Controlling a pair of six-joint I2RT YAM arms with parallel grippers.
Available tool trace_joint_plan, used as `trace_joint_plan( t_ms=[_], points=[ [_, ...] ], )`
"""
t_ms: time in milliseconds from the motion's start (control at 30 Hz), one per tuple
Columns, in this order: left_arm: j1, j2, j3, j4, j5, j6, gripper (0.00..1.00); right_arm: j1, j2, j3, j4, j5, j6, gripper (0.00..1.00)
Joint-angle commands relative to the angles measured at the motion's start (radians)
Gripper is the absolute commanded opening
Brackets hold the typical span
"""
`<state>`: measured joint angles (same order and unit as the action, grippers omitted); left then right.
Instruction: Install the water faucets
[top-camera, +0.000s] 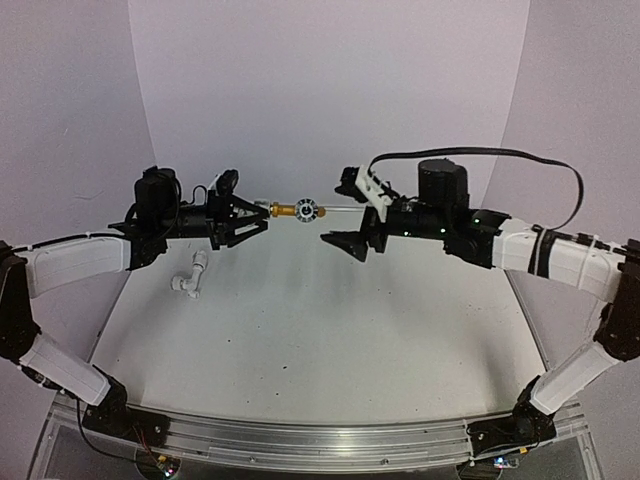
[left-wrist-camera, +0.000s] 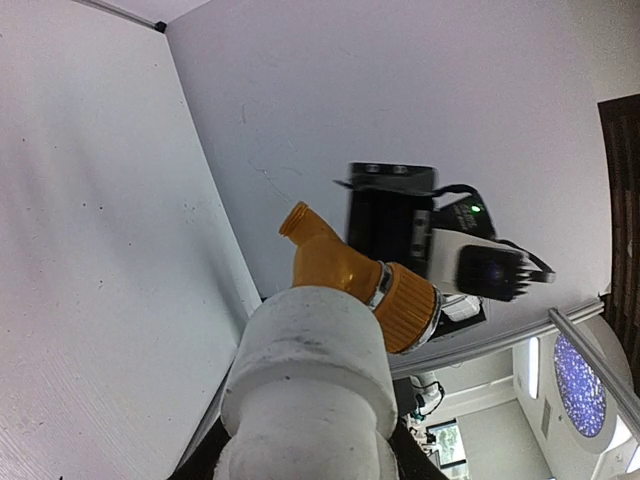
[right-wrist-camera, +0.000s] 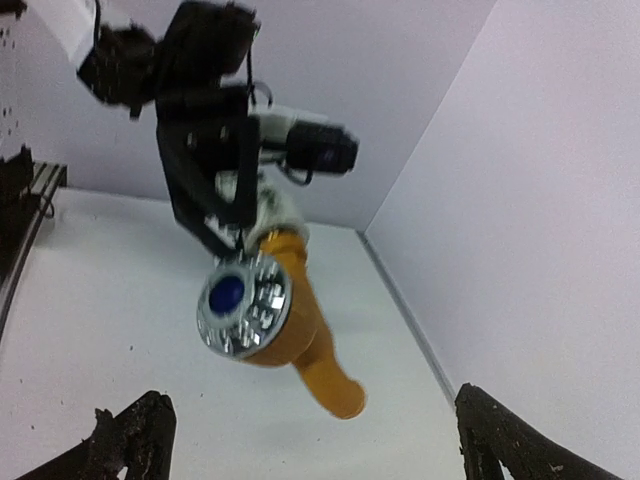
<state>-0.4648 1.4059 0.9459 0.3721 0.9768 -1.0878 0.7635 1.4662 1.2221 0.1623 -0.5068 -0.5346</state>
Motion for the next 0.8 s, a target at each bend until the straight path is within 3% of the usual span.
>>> trace_joint_plan(
  t_ms=[0,133,233,400,467,533,567,600,667,767],
  points=[
    [-0.023,-0.075,0.027,0.074,0.028,-0.059,0.00,0.005,0.094,0.077,0.062,-0.117,-0.096,0.98],
    [-0.060,-0.042,0.053,0.074,0.054,-0.020,0.00,0.016,0.174,0.110,0.191,-0.097,0.081,0.95],
    [-0.065,-0.026,0.061,0.074,0.067,0.037,0.00,0.016,0.193,0.139,0.205,-0.103,0.208,0.86],
    [-0.064,0.051,0.122,0.074,0.107,0.033,0.00,0.016,0.174,0.111,0.208,-0.113,0.272,0.81],
    [-0.064,0.075,0.146,0.074,0.108,0.050,0.00,0.016,0.159,0.099,0.205,-0.120,0.322,0.68],
    [-0.066,0.070,0.154,0.074,0.086,0.131,0.00,0.016,0.157,0.104,0.196,-0.145,0.441,0.41],
    [-0.066,0.066,0.154,0.073,0.077,0.168,0.00,0.016,0.157,0.110,0.195,-0.159,0.487,0.34],
    [-0.066,0.053,0.154,0.074,0.044,0.269,0.00,0.016,0.158,0.119,0.202,-0.191,0.642,0.14],
    [-0.069,0.044,0.163,0.074,0.006,0.382,0.00,0.015,0.164,0.124,0.241,-0.220,0.832,0.00],
    [-0.111,-0.012,0.132,0.074,-0.085,0.879,0.00,-0.008,0.216,0.172,0.274,-0.236,1.440,0.00]
  ],
)
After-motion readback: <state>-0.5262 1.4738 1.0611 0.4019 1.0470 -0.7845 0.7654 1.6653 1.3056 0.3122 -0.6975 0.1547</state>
